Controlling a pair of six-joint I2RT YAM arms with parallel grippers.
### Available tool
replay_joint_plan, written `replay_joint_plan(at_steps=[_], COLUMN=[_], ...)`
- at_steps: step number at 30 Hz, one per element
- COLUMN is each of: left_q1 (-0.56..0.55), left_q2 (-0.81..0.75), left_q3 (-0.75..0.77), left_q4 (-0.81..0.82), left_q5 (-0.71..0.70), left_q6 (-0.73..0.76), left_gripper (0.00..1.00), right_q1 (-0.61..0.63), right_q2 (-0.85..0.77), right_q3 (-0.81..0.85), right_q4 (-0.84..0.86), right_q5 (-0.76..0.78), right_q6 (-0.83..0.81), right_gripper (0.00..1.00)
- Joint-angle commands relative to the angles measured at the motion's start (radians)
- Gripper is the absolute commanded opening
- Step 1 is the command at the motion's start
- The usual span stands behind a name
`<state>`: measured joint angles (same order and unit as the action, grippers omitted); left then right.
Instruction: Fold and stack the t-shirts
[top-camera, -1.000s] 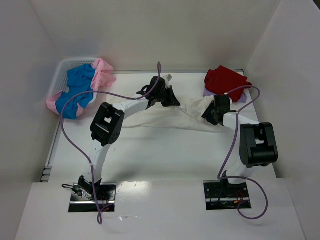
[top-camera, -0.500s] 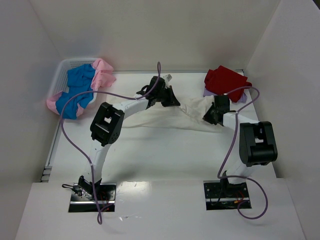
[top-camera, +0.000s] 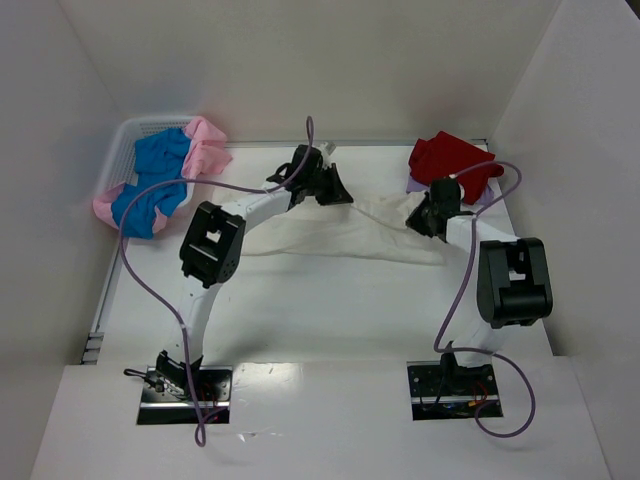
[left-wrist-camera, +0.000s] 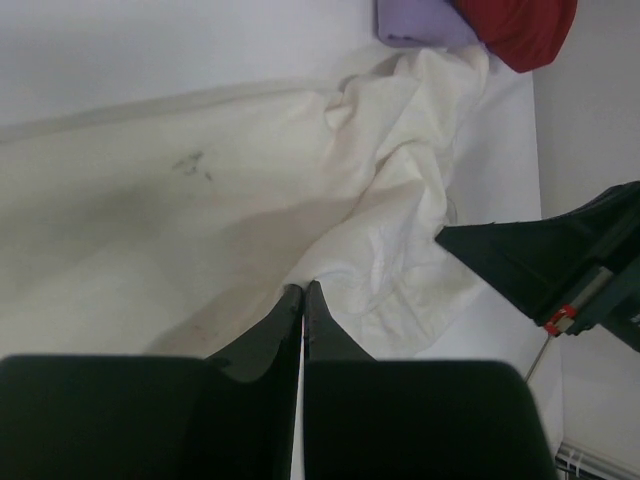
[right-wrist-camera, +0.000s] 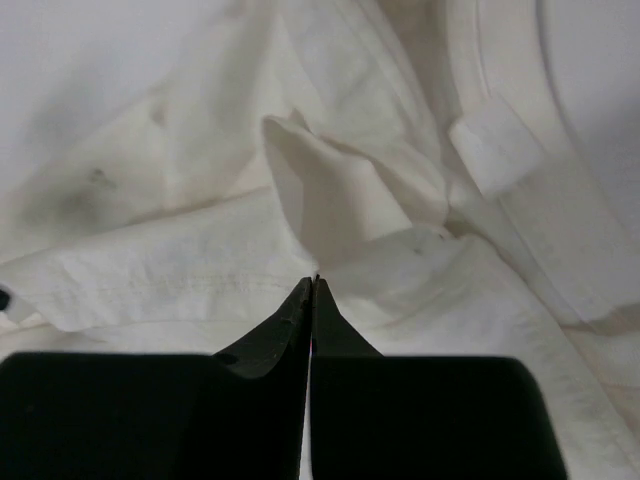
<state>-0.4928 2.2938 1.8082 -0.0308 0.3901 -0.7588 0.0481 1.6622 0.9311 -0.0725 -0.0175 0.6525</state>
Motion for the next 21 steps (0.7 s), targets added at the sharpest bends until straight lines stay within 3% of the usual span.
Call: replay_joint_plan(at_steps=[1,5,10,11,14,16,21], left_q1=[0.030,0.039,0.039,0.039,0.039,0.039,0.048], left_q2=[0.052,0.092,0.172,0.181,0.184,0.173,0.094], left_q3=[0.114,0.172,0.288,0.318,0.338,0.329,0.256], left_q4=[-0.040,-0.060,-0.136,-0.149,-0.172,-0.181,-0.204], left_q5=[0.013,0.036,0.057,0.059,0.054,0.050,-0.033], left_q6=[0.075,0.096,0.128,0.137,0.163,0.187,0.232], left_gripper=[0.00,0.00,0.14,0.31,0.58,0.66,0.73], right_q1=[-0.022,-0.022,-0.022,-0.029,-0.031,-0.036,-0.040], right_q2=[0.045,0.091,0.156,0.162,0.165,0.165,0.165], right_q3=[0.122,0.189,0.253,0.263,0.276,0.276,0.291], right_q4=[0.019,0.042,0.058,0.060,0.078,0.102,0.150], right_q5=[0.022,0.022,0.029,0.031,0.031,0.031,0.031], right_q6=[-0.025,-0.030,-0.039,-0.039,-0.039,-0.056,-0.060], right_gripper=[0.00,0.00,0.00,0.02,0.11,0.20,0.22])
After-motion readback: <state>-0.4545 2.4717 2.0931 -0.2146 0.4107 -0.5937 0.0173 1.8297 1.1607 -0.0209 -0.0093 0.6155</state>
